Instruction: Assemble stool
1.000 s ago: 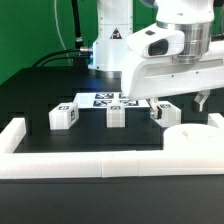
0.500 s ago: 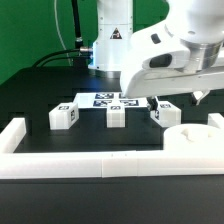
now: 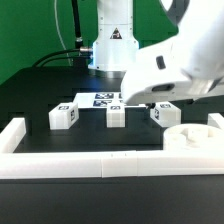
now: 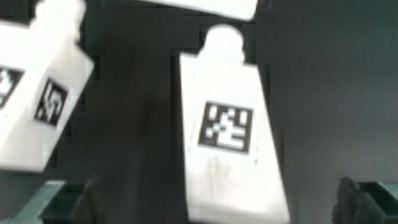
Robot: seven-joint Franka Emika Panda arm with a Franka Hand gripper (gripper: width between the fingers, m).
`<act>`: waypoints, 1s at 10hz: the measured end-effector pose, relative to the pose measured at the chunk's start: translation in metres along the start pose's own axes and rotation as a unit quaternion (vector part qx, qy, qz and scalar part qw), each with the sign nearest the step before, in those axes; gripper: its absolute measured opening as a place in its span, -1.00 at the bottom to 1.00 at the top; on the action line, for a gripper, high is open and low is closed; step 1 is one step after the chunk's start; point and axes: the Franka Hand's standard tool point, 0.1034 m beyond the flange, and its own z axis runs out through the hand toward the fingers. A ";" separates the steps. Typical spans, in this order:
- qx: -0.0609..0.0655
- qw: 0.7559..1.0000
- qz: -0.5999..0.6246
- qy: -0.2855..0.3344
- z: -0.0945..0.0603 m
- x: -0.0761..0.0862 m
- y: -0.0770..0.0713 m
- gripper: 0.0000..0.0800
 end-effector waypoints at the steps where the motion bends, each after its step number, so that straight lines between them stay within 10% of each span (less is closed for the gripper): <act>1: -0.001 1.000 -0.002 0.018 -0.008 0.010 -0.002 0.62; 10: -0.005 1.000 -0.017 -0.007 0.028 0.013 -0.007 0.62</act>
Offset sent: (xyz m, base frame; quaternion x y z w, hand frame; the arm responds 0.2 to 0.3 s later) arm 0.0000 0.0000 0.0000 0.0000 0.0000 0.0000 1.0000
